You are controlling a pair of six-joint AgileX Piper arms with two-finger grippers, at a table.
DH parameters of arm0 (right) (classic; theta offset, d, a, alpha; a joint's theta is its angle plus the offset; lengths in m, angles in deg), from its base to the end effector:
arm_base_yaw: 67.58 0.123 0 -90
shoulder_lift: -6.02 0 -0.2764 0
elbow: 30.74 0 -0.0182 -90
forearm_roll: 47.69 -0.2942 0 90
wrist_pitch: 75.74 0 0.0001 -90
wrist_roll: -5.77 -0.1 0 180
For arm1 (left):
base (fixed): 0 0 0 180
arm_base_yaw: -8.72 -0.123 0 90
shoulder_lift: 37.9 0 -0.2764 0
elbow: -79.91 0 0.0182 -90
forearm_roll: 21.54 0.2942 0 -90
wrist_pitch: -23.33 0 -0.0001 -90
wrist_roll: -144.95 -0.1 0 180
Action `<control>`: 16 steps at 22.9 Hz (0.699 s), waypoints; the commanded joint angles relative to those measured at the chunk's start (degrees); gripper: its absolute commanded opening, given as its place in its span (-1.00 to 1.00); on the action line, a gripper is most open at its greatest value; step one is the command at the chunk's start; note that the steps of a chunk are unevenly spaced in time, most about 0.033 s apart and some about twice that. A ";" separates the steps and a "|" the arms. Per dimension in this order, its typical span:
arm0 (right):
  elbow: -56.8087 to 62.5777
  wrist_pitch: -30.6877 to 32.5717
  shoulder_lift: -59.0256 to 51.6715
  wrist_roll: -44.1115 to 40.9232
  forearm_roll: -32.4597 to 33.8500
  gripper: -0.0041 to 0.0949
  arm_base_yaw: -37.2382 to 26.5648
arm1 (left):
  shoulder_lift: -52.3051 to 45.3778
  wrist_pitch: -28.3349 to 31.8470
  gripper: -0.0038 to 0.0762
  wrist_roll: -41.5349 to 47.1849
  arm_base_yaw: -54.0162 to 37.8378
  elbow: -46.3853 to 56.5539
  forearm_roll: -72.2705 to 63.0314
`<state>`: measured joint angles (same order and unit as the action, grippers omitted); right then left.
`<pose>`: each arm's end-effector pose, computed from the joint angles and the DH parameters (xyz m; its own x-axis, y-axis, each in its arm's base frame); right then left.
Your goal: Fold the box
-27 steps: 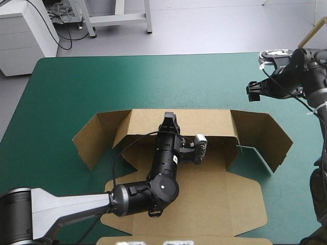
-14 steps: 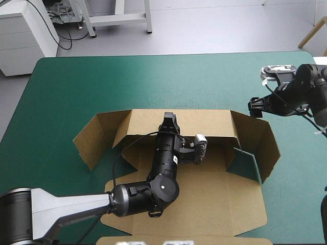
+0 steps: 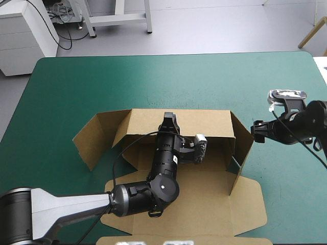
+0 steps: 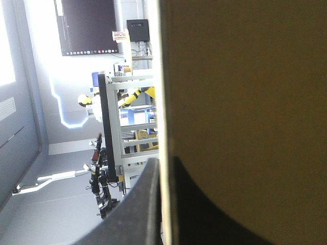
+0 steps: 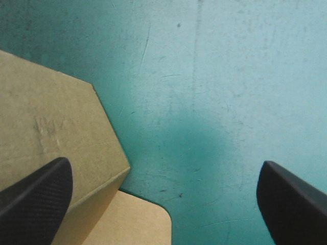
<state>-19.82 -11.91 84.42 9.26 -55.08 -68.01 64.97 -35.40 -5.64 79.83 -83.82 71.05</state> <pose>0.2835 0.0094 0.3269 -0.8905 0.0029 -0.4550 -0.0484 0.9937 0.1011 0.2021 -0.3267 0.2432 0.1637 0.9853 -0.0480 0.2240 0.0103 0.9745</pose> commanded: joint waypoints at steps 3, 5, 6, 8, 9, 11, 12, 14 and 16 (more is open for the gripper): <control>7.18 -8.63 -8.13 2.55 -6.77 0.90 -0.30 | -2.35 -1.75 -0.93 0.79 0.22 -1.02 0.82; 10.13 -10.28 -10.17 4.71 -9.63 0.90 -0.30 | -2.35 -1.75 -0.93 0.79 0.22 -1.02 0.82; 12.12 -11.47 -11.45 6.13 -11.27 0.90 -0.30 | -2.35 -1.75 -0.93 0.69 0.22 -1.02 0.82; 15.07 -12.12 -13.90 9.20 -14.08 0.90 -0.30 | -2.35 -1.75 -0.93 0.37 0.22 -1.02 0.82; 15.83 -12.27 -14.40 9.84 -14.61 0.90 -0.30 | -2.35 -1.75 -0.93 0.27 0.22 -1.02 0.82; 18.18 -13.86 -15.89 14.11 -18.30 0.90 -0.30 | -2.35 -1.75 -0.93 0.27 0.22 -1.02 0.82; 19.94 -14.93 -16.49 17.94 -22.10 0.90 -0.30 | -2.35 -1.75 -0.93 0.27 0.22 -1.02 0.82; 22.27 -16.54 -17.04 21.76 -25.77 0.90 -0.30 | -2.35 -1.86 -0.93 0.27 0.22 -1.02 0.82; 23.67 -17.35 -17.04 24.75 -27.90 0.90 -0.30 | -2.35 -1.86 -0.93 0.27 0.22 -1.02 0.82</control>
<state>3.64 -25.66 68.22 29.58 -77.88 -68.01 64.97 -35.40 -5.76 79.83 -83.82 71.11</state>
